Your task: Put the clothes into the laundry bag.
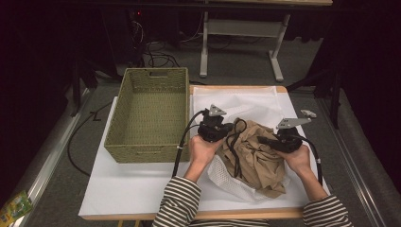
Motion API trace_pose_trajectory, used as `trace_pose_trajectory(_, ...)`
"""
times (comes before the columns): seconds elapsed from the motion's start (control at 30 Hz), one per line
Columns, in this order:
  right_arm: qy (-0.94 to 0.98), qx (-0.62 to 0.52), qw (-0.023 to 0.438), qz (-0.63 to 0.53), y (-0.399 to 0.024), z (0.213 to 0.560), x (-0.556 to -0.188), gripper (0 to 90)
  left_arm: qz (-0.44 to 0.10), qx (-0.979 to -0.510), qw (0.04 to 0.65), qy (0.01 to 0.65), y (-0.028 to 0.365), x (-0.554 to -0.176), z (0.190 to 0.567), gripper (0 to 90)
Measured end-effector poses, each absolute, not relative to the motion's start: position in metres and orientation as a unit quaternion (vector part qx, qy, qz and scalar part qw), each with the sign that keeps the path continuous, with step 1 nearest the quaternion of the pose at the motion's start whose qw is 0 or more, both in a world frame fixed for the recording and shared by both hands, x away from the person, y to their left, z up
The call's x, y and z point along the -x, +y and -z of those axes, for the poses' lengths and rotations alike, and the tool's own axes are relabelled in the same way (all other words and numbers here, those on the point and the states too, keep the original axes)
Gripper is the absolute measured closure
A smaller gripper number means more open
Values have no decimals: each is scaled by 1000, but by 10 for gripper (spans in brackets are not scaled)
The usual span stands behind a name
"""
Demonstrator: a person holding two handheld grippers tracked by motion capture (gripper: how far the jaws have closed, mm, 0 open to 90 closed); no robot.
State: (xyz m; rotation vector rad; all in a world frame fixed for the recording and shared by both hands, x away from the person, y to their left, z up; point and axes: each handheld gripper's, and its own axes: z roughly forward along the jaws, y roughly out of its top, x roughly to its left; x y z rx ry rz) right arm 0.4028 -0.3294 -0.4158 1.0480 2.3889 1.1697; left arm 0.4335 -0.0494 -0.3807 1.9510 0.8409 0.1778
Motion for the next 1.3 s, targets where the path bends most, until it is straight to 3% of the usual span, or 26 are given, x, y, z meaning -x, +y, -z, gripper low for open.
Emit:
trace_pose_trajectory(0.53,868,-248,129,-411,-289,405,-350,885,-82,-790,505,338,-58,-436,365,893)
trace_pose_trajectory(0.77,879,-274,144,-362,-272,419,-362,884,-73,-782,538,307,-61,-423,352,894)
trace_pose_trajectory(0.97,875,-318,152,-333,-265,441,-388,866,-84,-793,522,303,-63,-420,355,894)
trace_pose_trajectory(1.07,873,-315,157,-336,-267,438,-384,776,-82,-793,520,308,-61,-422,356,893)
trace_pose_trajectory(1.2,859,-322,159,-365,-278,423,-374,557,-85,-792,518,312,-58,-423,357,893)
trace_pose_trajectory(1.3,849,-323,162,-385,-287,413,-367,476,-86,-792,517,314,-56,-424,357,893)
